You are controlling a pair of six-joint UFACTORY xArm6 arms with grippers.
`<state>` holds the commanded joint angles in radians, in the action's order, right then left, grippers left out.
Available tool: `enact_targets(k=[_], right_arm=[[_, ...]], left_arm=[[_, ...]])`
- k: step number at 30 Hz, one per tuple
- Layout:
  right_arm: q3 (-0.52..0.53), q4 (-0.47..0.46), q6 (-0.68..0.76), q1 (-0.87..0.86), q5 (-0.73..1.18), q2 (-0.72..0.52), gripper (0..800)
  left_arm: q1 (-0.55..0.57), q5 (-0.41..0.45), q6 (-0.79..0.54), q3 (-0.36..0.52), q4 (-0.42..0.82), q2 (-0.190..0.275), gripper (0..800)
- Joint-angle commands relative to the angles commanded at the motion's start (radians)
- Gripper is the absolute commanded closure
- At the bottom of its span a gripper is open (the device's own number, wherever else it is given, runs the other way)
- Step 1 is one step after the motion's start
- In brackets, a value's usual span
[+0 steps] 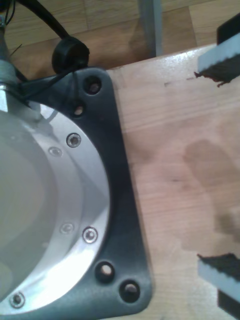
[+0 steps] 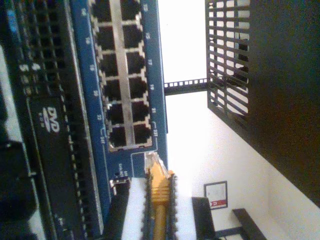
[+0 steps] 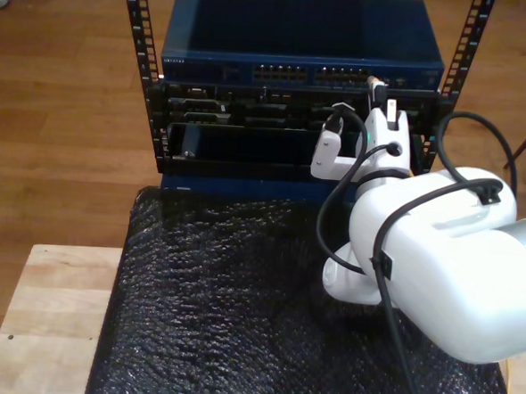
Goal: Grab the cable and plug it in
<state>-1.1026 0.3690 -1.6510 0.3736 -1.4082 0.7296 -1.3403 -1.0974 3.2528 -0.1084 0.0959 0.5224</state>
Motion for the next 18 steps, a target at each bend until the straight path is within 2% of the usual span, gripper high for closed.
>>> enact_targets(k=[18], right_arm=[[-0.017,-0.002,-0.008,0.005,0.015,-0.003,800]], left_arm=[[0.000,0.000,0.000,0.000,0.000,0.000,0]])
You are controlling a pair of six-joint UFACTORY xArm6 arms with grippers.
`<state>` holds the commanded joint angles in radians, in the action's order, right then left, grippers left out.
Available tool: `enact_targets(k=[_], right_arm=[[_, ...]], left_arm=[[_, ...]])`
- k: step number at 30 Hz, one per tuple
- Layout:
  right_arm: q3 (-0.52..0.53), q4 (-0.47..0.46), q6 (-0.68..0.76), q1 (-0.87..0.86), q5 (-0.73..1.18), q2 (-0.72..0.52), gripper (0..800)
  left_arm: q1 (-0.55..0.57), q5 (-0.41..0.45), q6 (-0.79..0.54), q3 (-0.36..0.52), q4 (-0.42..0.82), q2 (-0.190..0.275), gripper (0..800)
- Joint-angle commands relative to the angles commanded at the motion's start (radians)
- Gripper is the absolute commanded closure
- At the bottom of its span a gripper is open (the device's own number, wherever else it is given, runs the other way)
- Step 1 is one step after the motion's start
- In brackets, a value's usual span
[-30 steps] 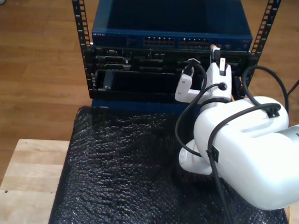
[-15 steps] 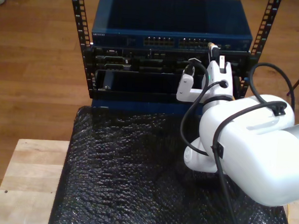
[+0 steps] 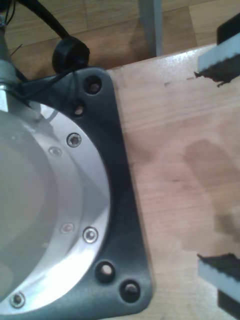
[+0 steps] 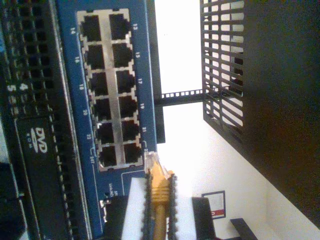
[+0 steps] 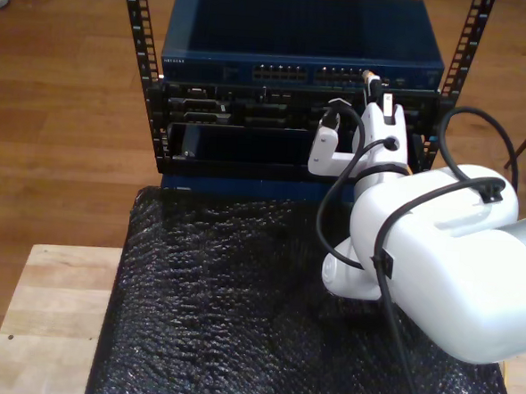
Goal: Grab the cable and plug it in
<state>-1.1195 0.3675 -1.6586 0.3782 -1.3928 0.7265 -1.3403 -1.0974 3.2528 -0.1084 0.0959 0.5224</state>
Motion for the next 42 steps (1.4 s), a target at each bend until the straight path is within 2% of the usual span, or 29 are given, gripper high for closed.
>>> enact_targets(k=[42], right_arm=[[-0.028,-0.002,-0.005,-0.002,0.048,0.018,800]], left_arm=[[0.000,0.000,0.000,0.000,0.000,0.000,0]])
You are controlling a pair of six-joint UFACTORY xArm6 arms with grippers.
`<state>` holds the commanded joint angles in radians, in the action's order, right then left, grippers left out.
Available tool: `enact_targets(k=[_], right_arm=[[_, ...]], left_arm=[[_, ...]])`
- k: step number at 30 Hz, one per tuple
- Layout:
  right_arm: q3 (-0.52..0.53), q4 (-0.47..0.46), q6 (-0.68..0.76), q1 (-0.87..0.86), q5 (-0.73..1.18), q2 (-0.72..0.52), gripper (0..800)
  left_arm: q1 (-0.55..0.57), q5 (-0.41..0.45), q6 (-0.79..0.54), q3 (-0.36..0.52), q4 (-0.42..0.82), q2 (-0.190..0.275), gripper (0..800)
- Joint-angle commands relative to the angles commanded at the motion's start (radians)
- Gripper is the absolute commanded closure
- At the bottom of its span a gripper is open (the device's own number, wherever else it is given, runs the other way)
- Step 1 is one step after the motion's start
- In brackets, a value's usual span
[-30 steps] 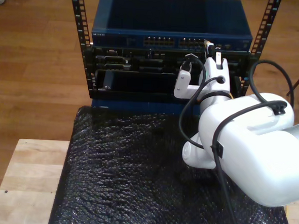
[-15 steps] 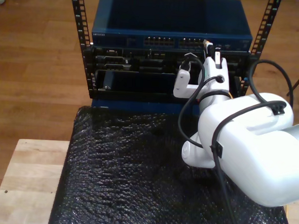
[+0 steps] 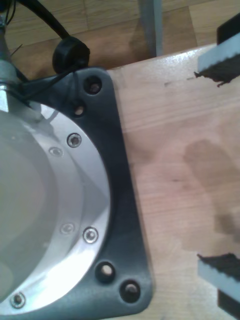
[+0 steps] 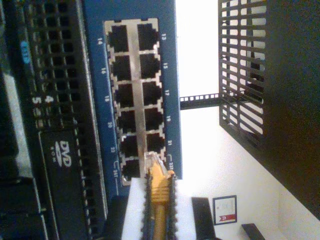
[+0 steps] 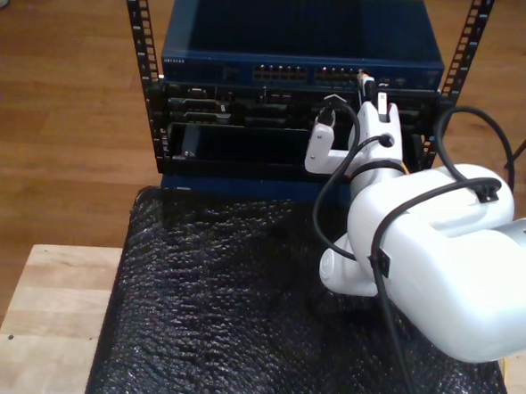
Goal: Grab the cable and plug it in
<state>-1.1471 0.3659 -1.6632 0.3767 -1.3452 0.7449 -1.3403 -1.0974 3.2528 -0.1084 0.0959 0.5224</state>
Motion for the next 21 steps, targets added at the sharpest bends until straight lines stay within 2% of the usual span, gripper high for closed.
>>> enact_targets(k=[21], right_arm=[[-0.020,0.000,0.000,-0.012,0.000,-0.002,800]], left_arm=[[0.000,0.000,0.000,0.000,0.000,0.000,0]])
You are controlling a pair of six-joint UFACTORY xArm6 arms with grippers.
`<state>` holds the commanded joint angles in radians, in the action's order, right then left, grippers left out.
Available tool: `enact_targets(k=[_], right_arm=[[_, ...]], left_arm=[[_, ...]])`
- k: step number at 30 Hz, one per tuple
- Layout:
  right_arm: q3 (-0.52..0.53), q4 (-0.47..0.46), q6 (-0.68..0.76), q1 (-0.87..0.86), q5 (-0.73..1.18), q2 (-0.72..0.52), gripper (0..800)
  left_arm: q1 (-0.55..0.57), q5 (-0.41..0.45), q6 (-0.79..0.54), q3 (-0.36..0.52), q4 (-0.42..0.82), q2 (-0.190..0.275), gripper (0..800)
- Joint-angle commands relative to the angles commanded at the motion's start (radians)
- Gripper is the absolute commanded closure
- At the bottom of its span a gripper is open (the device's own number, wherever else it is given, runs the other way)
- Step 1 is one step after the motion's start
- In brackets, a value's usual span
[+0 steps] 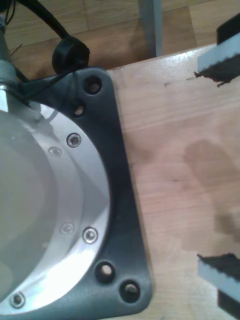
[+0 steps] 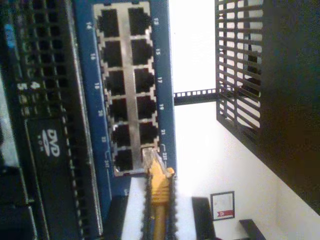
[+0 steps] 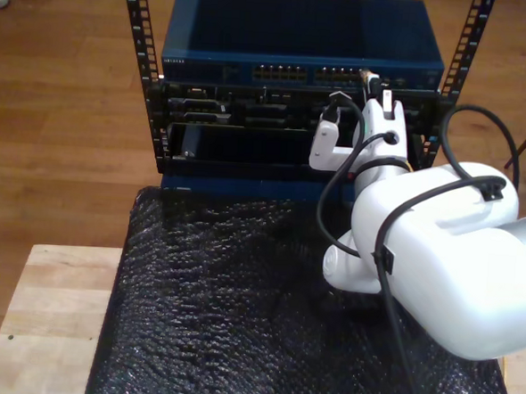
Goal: Grab the cable and plug it in
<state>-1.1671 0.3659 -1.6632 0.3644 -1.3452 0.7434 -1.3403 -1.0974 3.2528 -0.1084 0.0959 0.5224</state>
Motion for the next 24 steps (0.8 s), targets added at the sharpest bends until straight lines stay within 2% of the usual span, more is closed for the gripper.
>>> enact_targets(k=[24], right_arm=[[0.009,-0.002,0.000,0.006,0.003,0.009,800]], left_arm=[[0.000,0.000,0.000,0.000,0.000,0.000,0]])
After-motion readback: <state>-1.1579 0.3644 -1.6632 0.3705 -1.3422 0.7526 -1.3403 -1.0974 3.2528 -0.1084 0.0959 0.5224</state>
